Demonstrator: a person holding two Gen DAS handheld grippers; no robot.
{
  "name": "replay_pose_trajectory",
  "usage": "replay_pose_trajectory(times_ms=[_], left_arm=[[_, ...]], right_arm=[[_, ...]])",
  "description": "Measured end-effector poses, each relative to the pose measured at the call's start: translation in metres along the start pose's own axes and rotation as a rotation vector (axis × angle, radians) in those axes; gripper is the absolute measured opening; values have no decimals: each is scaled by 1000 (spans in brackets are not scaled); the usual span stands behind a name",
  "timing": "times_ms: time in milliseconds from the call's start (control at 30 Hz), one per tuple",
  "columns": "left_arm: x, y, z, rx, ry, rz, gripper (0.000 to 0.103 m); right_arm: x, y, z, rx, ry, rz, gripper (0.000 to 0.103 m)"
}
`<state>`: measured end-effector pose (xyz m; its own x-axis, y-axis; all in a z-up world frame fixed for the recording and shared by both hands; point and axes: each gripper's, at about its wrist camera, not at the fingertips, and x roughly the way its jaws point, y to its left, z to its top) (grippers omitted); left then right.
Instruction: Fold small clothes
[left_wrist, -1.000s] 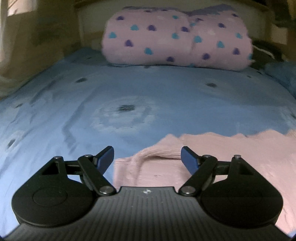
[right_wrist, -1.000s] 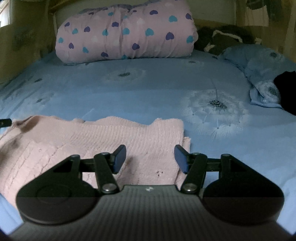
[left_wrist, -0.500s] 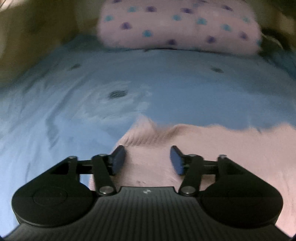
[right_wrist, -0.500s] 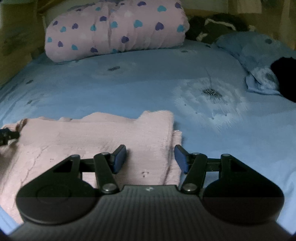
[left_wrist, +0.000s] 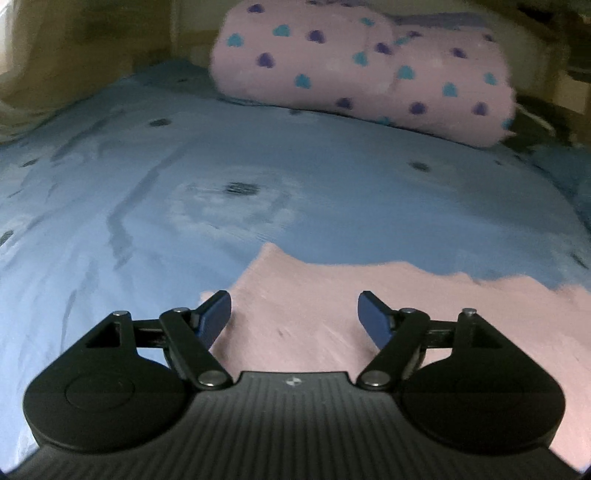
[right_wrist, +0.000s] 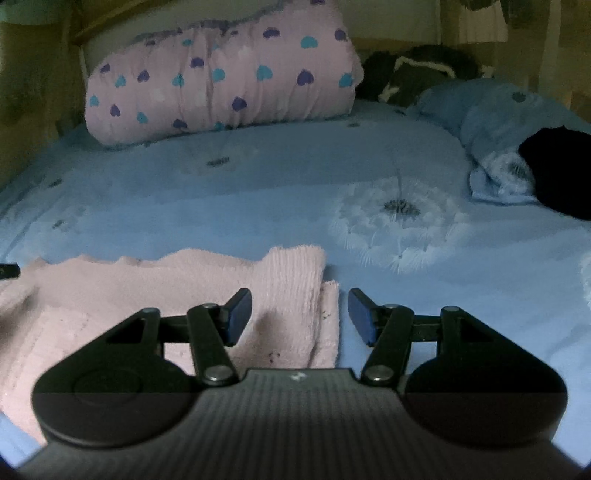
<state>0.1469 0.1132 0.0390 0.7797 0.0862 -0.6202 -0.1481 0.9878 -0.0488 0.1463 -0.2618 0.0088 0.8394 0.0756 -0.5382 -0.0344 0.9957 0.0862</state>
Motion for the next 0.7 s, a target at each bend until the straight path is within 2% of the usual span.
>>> replay_pose_trajectory(times_ms=[133, 200, 300, 400, 533, 600, 667, 700], left_arm=[[-25, -11, -12, 57, 37, -28, 85], [-38, -12, -21, 66, 55, -46, 86], [-51, -11, -37, 83, 59, -73, 86], [-52, -7, -50, 84, 44, -88, 87], [-36, 1, -56, 28, 113, -143, 87], [-34, 2, -56, 36, 109, -136, 87], [-33, 4, -55, 34, 109, -140, 87], [-32, 4, -55, 26, 113, -145, 87]], right_arm=[[-25, -6, -4, 81, -11, 42, 60], [-34, -10, -13, 124, 16, 72, 60], [-48, -12, -30, 146, 59, 74, 60], [-61, -17, -47, 205, 90, 98, 60], [-64, -15, -65, 269, 161, 138, 60], [-65, -10, -73, 276, 179, 163, 53], [-65, -4, -76, 282, 184, 178, 36], [-63, -1, -76, 274, 188, 178, 33]])
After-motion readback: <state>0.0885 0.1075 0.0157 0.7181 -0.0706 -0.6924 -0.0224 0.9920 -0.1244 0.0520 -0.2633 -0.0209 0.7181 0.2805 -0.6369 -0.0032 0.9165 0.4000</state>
